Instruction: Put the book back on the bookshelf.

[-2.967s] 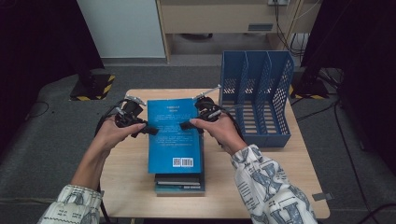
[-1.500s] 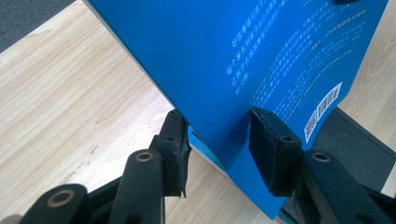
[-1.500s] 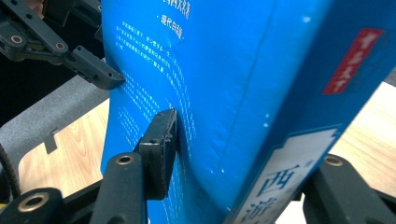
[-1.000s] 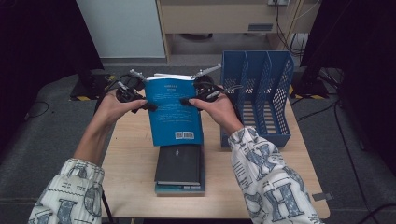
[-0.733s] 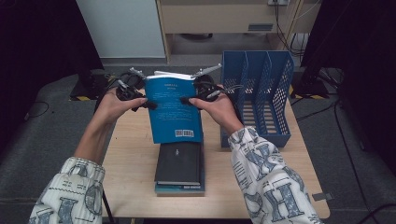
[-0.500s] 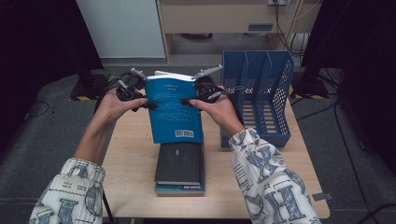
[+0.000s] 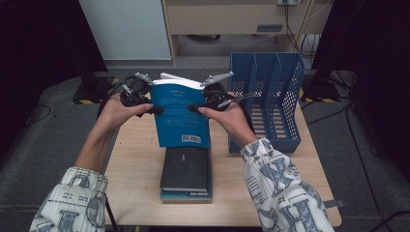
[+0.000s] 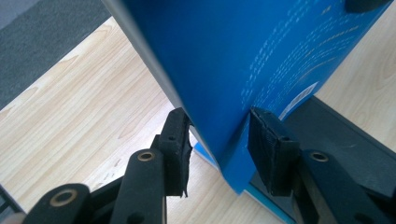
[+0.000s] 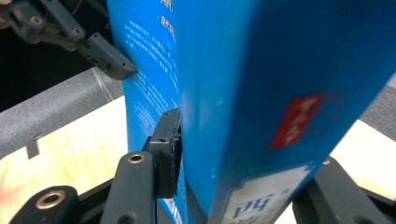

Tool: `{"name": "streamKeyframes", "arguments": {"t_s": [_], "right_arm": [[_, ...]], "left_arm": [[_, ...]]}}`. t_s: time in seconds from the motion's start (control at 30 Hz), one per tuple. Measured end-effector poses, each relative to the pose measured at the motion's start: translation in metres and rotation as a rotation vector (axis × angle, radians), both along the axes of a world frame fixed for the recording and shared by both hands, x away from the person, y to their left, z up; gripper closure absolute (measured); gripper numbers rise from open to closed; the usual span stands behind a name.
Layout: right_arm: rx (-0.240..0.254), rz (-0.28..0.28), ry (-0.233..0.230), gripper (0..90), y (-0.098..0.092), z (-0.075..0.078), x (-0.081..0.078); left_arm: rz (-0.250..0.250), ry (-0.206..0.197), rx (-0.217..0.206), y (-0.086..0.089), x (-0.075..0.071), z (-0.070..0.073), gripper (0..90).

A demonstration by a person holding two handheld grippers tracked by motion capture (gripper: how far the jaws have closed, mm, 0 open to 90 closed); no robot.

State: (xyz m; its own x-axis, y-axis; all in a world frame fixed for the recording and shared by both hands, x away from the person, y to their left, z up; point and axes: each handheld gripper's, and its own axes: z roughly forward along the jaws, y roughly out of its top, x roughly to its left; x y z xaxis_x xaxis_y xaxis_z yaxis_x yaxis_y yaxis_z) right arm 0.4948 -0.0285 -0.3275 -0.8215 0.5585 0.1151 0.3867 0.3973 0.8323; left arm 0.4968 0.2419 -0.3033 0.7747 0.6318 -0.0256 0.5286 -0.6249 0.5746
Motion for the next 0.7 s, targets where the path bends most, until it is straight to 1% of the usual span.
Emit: {"name": "streamKeyframes", "arguments": {"t_s": [0.13, 0.23, 0.37, 0.57, 0.6, 0.67, 0.7], "right_arm": [[-0.001, 0.016, -0.022, 56.2, -0.002, -0.001, -0.012], [-0.012, 0.034, -0.038, 56.1, -0.003, -0.001, -0.020], [-0.018, 0.045, -0.049, 55.4, -0.004, -0.002, -0.027], [-0.006, 0.067, -0.067, 53.8, -0.008, -0.004, -0.034], [-0.002, 0.070, -0.071, 53.0, -0.008, -0.004, -0.034], [0.006, 0.081, -0.070, 49.4, -0.007, -0.004, -0.035], [0.010, 0.086, -0.077, 46.8, -0.006, -0.004, -0.035]], "left_arm": [[-0.007, -0.026, -0.028, 0.002, -0.012, -0.001, 59.1], [-0.012, -0.036, -0.033, 0.002, -0.020, -0.001, 59.1], [-0.016, -0.054, -0.031, 0.001, -0.028, 0.000, 59.0], [-0.013, -0.069, -0.067, 0.005, -0.037, -0.003, 58.5], [-0.015, -0.070, -0.068, 0.006, -0.038, -0.003, 58.4], [-0.020, -0.070, -0.079, 0.007, -0.039, -0.004, 58.5], [-0.022, -0.070, -0.082, 0.007, -0.040, -0.004, 58.5]]}}
